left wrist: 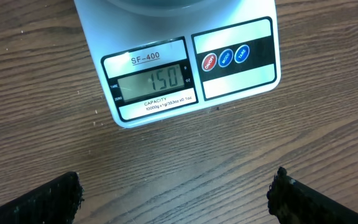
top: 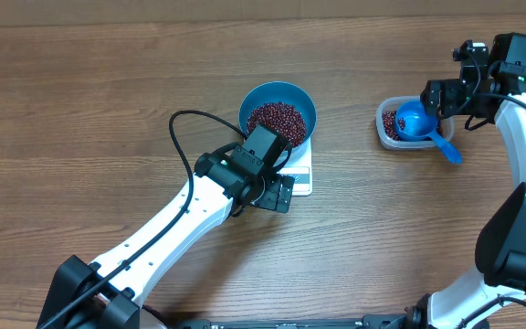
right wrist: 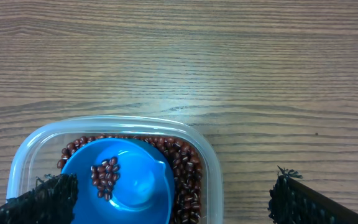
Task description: Scoop item into bowl and weigh 150g on scale
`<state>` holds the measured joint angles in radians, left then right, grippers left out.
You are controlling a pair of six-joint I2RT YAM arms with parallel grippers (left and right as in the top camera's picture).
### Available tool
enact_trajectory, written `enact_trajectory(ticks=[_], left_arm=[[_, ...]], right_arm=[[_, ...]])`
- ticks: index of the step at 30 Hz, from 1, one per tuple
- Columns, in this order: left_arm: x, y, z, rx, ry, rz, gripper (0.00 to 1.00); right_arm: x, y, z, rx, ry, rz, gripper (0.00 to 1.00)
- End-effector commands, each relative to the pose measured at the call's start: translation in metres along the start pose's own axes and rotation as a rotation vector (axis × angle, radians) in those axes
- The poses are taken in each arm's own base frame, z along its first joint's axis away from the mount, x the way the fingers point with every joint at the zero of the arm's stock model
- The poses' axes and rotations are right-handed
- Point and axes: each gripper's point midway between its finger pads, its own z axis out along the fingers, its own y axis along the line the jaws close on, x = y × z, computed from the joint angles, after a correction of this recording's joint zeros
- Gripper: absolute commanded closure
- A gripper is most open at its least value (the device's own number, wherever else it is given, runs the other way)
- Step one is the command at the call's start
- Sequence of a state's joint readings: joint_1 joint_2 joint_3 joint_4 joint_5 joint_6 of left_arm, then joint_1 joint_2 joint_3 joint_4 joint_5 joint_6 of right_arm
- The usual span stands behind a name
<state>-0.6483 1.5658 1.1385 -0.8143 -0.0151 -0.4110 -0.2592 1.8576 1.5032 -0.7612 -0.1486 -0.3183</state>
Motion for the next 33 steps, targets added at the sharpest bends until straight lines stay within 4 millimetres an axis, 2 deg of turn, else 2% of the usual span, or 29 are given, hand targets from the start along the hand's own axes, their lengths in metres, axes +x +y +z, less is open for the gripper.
enact_trajectory(ticks=[1,33], left_arm=[[0.0023,-0.0001,0.0034,0.001,0.011,0.019,0.0],[0.0023,-0.0001,0.0034,0.001,0.011,0.018,0.0]], right_arm=[[0.0047,-0.0013,0.0044,0.006,0.016,0.006,0.0],[0.0047,-0.0013,0.0044,0.006,0.016,0.006,0.0]])
